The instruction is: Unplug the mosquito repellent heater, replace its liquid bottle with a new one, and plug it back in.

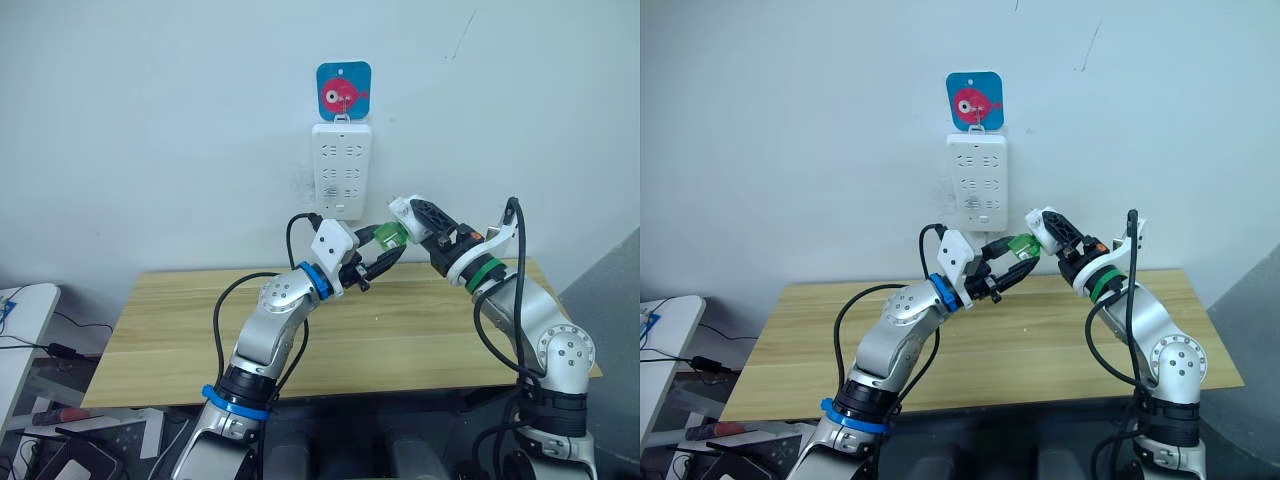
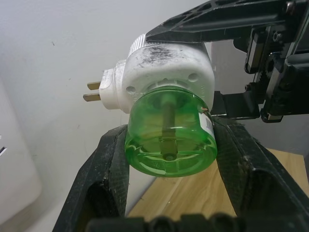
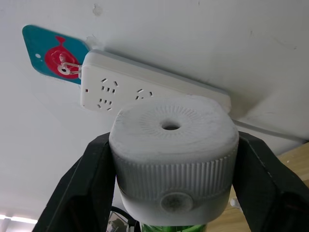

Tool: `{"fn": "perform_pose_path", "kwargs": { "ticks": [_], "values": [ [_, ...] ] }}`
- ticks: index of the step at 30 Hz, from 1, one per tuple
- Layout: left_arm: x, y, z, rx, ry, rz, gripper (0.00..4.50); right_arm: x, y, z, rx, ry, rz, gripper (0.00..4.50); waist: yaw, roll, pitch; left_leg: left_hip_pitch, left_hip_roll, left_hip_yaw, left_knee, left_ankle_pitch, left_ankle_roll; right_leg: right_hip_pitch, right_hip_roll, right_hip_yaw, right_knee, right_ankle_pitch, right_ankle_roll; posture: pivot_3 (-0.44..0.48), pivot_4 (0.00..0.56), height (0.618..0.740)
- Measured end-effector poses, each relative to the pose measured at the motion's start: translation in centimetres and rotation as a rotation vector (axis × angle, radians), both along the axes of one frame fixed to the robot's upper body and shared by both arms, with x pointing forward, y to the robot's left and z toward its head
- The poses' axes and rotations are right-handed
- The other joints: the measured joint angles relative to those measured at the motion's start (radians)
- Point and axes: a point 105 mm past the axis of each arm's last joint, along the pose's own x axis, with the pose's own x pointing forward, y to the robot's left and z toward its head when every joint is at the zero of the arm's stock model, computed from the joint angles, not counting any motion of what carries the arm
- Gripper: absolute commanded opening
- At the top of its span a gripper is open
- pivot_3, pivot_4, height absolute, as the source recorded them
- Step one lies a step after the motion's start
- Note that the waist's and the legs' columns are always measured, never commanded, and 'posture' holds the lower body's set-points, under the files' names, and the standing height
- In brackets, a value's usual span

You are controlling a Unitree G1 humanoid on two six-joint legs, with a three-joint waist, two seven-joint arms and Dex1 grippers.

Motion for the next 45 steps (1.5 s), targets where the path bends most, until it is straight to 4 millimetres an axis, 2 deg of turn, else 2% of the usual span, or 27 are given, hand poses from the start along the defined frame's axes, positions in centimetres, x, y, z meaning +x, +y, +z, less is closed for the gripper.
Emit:
{"fn": "perform_pose_path", "kwargs": {
  "ticks": [1,6,10,14,17,21,25,38,45],
  "values": [
    [0.1,0.1,0.0,0.006,-0.001,0.0,2.29,-0.1,0.1,0.0,-0.004,-0.004,0.01,4.42,0.0,0.0,0.0,0.0,0.0,0.0,0.0,0.0,0.0,0.0,0.0,0.0,0.0,0.0,0.0,-0.028,0.103,0.74],
    [0.3,1.0,-0.4,0.056,-0.024,-0.016,2.29,-0.3,-0.4,-0.6,-0.133,-0.028,0.115,4.42,0.001,0.0,0.0,0.0,-0.001,0.001,0.0,0.0,0.0,0.0,0.0,0.0,-0.001,0.0,0.0,-0.039,0.1,0.74],
    [-0.1,2.1,-0.8,0.108,-0.071,-0.068,2.29,-0.3,-1.5,-1.3,-0.233,-0.02,0.274,4.42,0.0,0.0,0.0,0.0,0.0,0.001,0.0,0.0,0.001,0.0,0.0,0.0,-0.001,0.0,0.0,-0.031,0.099,0.74],
    [-0.9,3.7,-1.2,0.177,-0.145,-0.152,2.29,-0.9,-2.2,-0.7,-0.312,-0.033,0.482,4.42,0.0,0.001,0.001,0.0,0.001,0.001,-0.001,0.001,0.001,0.0,0.0,0.0,-0.001,0.0,0.0,0.0,0.094,0.74],
    [-1.2,5.2,-2.2,0.263,-0.159,-0.206,2.29,-1.7,-2.1,-0.9,-0.319,-0.008,0.629,4.42,0.003,0.001,0.001,0.0,0.001,0.001,-0.001,0.001,0.001,0.0,0.0,-0.001,-0.001,0.0,0.0,0.019,0.09,0.74],
    [-1.4,5.4,-2.8,0.316,-0.19,-0.262,2.29,-2.3,-1.3,-1.9,-0.317,0.04,0.745,4.42,0.012,0.001,0.001,-0.001,0.0,0.001,-0.001,0.001,0.002,0.0,-0.001,0.0,-0.002,0.001,0.0,0.029,0.086,0.74],
    [-1.4,5.5,-2.8,0.328,-0.209,-0.273,2.29,-1.9,-1.0,-1.6,-0.338,0.035,0.778,4.42,0.018,0.001,0.001,-0.001,0.0,0.001,0.0,0.0,0.002,0.0,-0.002,0.0,-0.002,0.001,0.001,0.034,0.084,0.74],
    [-2.6,4.0,-1.6,0.312,-0.29,-0.329,2.29,-1.7,-1.2,-3.5,-0.382,0.113,0.796,4.42,0.018,0.001,0.001,-0.001,0.0,0.001,0.0,0.0,0.002,0.0,-0.002,-0.001,-0.002,0.001,0.001,0.015,0.086,0.74],
    [-2.6,3.4,-0.9,0.298,-0.318,-0.346,2.29,-1.6,-1.6,-3.0,-0.362,0.102,0.798,4.42,0.018,0.001,0.001,-0.001,0.0,0.001,0.0,0.0,0.002,0.0,-0.002,-0.001,-0.002,0.001,0.001,0.006,0.086,0.74]
  ]
}}
